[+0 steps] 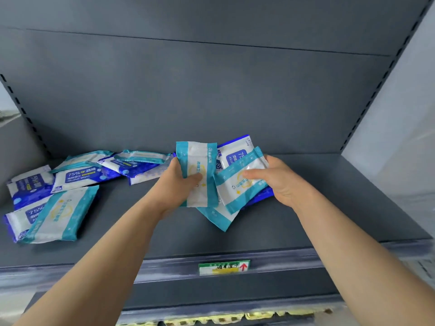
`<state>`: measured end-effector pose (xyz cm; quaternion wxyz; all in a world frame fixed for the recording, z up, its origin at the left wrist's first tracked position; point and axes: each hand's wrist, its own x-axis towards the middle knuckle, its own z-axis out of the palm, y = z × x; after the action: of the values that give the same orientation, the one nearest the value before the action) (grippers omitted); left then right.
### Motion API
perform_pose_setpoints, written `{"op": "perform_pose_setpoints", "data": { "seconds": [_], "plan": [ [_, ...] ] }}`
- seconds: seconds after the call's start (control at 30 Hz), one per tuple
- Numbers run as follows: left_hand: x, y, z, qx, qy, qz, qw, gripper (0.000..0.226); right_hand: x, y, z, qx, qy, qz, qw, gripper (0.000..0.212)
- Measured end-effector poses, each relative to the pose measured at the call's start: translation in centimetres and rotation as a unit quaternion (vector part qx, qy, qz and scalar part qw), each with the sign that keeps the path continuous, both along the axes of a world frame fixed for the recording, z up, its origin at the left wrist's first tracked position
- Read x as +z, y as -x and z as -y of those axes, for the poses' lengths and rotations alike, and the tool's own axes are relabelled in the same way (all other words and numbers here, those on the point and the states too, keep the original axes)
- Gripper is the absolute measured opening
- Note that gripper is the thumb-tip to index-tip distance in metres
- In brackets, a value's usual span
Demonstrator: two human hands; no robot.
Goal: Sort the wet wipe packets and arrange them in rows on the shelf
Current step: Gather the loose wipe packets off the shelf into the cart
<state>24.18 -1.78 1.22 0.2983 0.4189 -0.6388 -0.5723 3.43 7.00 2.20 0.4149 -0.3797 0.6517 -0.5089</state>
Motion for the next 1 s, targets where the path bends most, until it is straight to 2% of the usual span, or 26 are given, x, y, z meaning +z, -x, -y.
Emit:
{"op": "perform_pose_setpoints", "data": {
  "seconds": [0.07, 0.2, 0.23, 0.27, 0.37, 0.43, 0.6, 0.77, 0.9, 1.0],
  "plan": [
    [0.7, 2.5, -1.4, -0.029, 0.007, 0.000, 1.000, 0.027, 0.7, 2.2, -2.3, -0.023, 0.006, 0.009, 1.000, 0.026],
    [1.8, 8.6, -5.5, -0.099, 0.080, -0.015, 0.992, 0.067, 1.5, 7.6, -8.0, -0.074, 0.011, 0.032, 0.997, 0.027],
    [2.2, 10.4, -6.7, -0.117, 0.091, -0.019, 0.989, 0.070, 1.5, 9.1, -9.6, -0.088, 0.013, 0.039, 0.995, 0.027],
    [2.5, 12.3, -7.9, -0.133, 0.101, -0.020, 0.986, 0.063, 1.5, 10.7, -11.3, -0.105, 0.014, 0.044, 0.993, 0.029],
    [3.0, 18.9, -12.1, -0.172, 0.121, 0.017, 0.977, 0.019, 1.4, 15.9, -16.5, -0.152, 0.016, 0.055, 0.987, 0.032],
    [3.0, 23.4, -15.3, -0.189, 0.116, 0.033, 0.975, 0.009, 1.2, 19.7, -20.1, -0.177, 0.016, 0.050, 0.983, 0.033],
    [2.2, 34.8, -23.4, -0.249, 0.072, 0.027, 0.965, 0.042, 0.4, 29.6, -29.0, -0.235, 0.012, 0.039, 0.971, 0.037],
    [-0.3, 44.7, -28.5, -0.260, 0.061, 0.028, 0.963, 0.036, -1.2, 38.2, -35.2, -0.270, -0.006, 0.040, 0.962, 0.040],
    [-2.4, 52.4, -31.2, -0.267, 0.018, 0.022, 0.963, 0.054, -3.7, 45.0, -37.9, -0.283, -0.024, 0.052, 0.957, 0.038],
    [-5.5, 58.6, -31.1, -0.276, 0.020, 0.046, 0.960, 0.050, -6.3, 50.2, -38.5, -0.300, -0.042, 0.070, 0.950, 0.032]
  ]
}}
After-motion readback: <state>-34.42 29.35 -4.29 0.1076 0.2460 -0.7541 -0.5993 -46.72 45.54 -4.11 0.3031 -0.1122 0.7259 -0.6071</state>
